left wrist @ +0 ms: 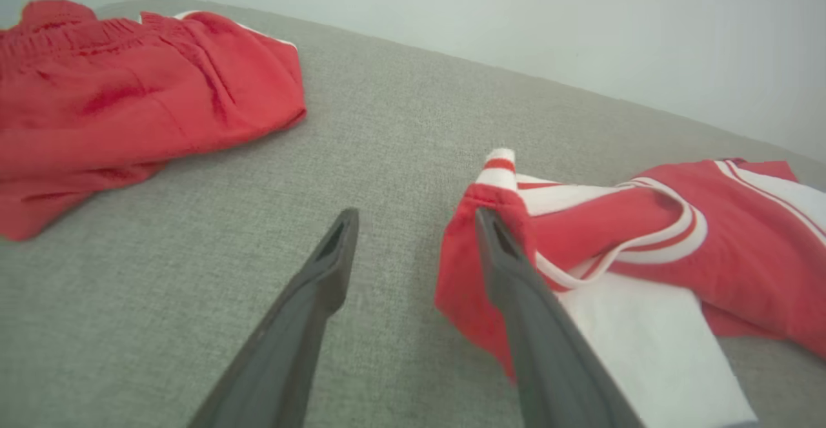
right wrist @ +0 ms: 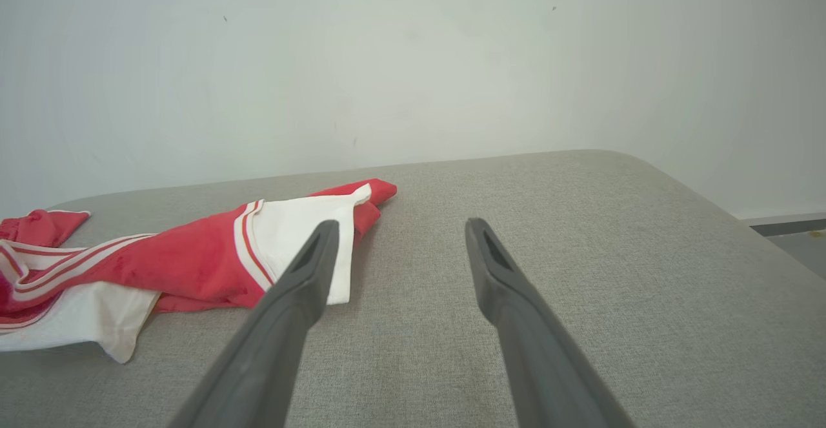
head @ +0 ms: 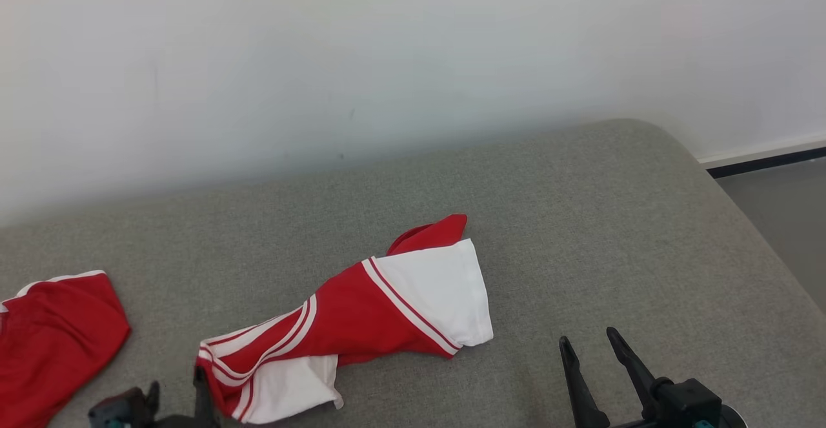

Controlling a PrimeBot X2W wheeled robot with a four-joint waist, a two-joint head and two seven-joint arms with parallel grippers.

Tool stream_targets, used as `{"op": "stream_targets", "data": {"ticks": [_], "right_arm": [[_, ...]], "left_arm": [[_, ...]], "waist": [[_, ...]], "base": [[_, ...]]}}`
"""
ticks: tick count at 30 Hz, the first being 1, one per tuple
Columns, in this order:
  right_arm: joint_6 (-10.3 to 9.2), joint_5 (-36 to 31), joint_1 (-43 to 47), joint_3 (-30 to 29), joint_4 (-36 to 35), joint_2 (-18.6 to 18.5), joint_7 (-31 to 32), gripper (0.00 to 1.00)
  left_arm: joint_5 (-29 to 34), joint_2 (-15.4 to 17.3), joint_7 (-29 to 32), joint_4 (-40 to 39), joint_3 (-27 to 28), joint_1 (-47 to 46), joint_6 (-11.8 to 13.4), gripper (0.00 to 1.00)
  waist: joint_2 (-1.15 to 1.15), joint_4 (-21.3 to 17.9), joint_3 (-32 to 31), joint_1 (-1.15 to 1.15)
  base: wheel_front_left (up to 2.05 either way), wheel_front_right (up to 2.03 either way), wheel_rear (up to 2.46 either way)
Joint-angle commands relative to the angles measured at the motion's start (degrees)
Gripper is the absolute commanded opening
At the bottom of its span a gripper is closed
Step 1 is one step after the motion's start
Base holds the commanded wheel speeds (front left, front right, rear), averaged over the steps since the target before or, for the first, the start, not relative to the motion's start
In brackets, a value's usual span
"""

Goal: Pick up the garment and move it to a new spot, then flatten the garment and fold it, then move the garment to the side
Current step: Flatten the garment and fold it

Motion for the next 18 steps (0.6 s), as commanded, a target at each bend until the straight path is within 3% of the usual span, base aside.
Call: {"op": "stream_targets", "data": {"ticks": [1, 5, 10, 15, 18], "right_arm": [[-0.12, -0.2, 0.4, 0.0, -0.1, 0.0, 0.0, 1.0], [-0.12, -0.1, 0.8, 0.1, -0.1, -0.1, 0.0, 1.0], [-0.12, 0.6, 0.8, 0.9, 0.1, -0.1, -0.2, 1.0], [-0.12, 0.5, -0.6, 1.7, 0.4, 0.0, -0.3, 1.0], [-0.12, 0.8, -1.4, 2.3, 0.5, -0.1, -0.4, 1.0]], "left_arm": [[0.9, 1.0, -0.2, -0.9, -0.1, 0.0, 0.5, 1.0], [4.3, 3.5, 0.6, -7.9, -1.5, -1.9, 3.3, 1.0], [6.2, 4.0, 10.3, -14.4, -7.8, -7.4, -0.2, 1.0], [7.6, 2.0, 22.9, -9.6, -14.5, -15.7, -3.3, 1.0], [7.6, 1.3, 27.6, -3.2, -15.6, -19.8, -3.5, 1.0]], "waist": [[0.0, 0.0, -0.2, 0.0], [0.0, -0.5, -0.8, 0.0], [0.0, -2.7, -0.4, 0.0], [0.0, -7.0, 1.1, 0.0], [0.0, -10.5, 2.8, 0.0]], "base": [[0.0, 0.0, 0.0], [0.0, 0.0, 0.0], [0.0, 0.0, 0.0], [0.0, 0.0, 0.0], [0.0, 0.0, 0.0]]}}
